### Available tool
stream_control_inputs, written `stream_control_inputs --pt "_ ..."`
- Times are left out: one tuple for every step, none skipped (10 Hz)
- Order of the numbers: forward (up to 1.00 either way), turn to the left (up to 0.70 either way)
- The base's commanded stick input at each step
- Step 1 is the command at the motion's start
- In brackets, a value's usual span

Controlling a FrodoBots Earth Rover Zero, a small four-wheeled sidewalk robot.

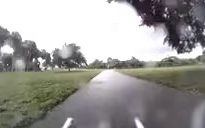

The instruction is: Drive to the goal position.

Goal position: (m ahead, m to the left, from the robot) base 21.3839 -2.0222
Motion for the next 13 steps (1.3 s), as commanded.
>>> stream_control_inputs --pt "1.00 0.00" --pt "1.00 0.00" --pt "1.00 0.00" --pt "1.00 0.00" --pt "1.00 0.00" --pt "1.00 0.00" --pt "1.00 0.00" --pt "1.00 0.00" --pt "1.00 0.00" --pt "1.00 0.00" --pt "1.00 0.00" --pt "1.00 0.00" --pt "1.00 0.00"
